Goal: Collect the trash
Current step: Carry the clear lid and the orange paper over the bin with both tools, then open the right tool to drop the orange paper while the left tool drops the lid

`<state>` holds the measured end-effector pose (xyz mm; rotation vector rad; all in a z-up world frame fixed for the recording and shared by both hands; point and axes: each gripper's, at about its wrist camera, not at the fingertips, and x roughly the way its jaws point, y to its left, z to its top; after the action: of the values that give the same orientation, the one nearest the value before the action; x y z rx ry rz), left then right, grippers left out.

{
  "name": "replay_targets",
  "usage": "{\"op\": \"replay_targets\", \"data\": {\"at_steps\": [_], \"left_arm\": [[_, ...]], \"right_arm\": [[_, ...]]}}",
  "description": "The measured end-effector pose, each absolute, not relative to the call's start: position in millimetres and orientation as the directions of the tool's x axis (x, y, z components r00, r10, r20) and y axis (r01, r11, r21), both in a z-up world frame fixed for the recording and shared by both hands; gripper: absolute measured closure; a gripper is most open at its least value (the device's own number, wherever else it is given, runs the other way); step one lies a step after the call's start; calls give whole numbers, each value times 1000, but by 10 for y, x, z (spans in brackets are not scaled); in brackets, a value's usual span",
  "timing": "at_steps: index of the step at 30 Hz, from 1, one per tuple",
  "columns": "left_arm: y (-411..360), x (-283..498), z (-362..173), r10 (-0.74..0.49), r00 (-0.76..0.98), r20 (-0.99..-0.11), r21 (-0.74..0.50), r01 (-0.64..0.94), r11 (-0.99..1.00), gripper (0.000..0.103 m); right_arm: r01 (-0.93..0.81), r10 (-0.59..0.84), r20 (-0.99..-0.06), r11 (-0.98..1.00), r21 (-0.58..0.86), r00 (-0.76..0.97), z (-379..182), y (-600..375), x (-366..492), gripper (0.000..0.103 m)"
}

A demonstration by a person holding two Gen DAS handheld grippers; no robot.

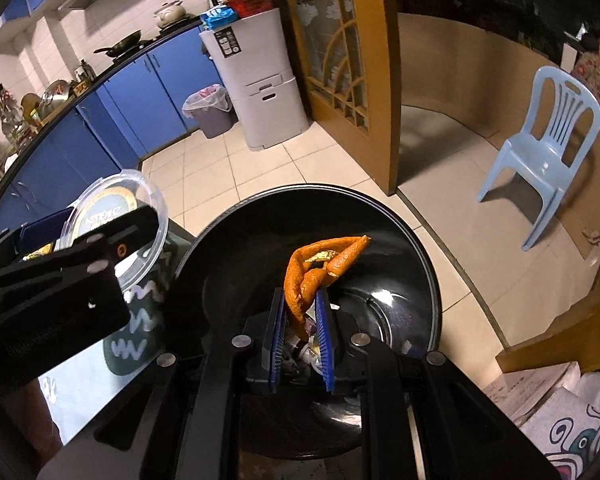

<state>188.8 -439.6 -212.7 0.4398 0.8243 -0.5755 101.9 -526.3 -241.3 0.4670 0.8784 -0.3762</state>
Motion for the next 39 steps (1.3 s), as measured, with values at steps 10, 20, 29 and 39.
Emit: {"op": "replay_targets", "data": {"at_steps": [10, 20, 29, 39], "left_arm": [[-4620, 1823, -2178, -290, 542, -789, 169, 645, 745, 17], [-4730, 1886, -2267, -274, 478, -834, 116, 637, 762, 6], [-4670, 1932, -2277, -261, 476, -840, 108, 619, 778, 3], [-4408, 2001, -2224, -255, 483, -838, 94, 587, 804, 3]], "right_arm": [[511, -120, -804, 823, 247, 582, -2498, -5379, 963, 88], [523, -113, -818, 815, 248, 563, -2603, -5458, 971, 84], [520, -136, -809, 823, 230, 572, -2581, -5416, 1003, 32], [505, -143, -808, 838, 209, 572, -2498, -5298, 1082, 30]]}}
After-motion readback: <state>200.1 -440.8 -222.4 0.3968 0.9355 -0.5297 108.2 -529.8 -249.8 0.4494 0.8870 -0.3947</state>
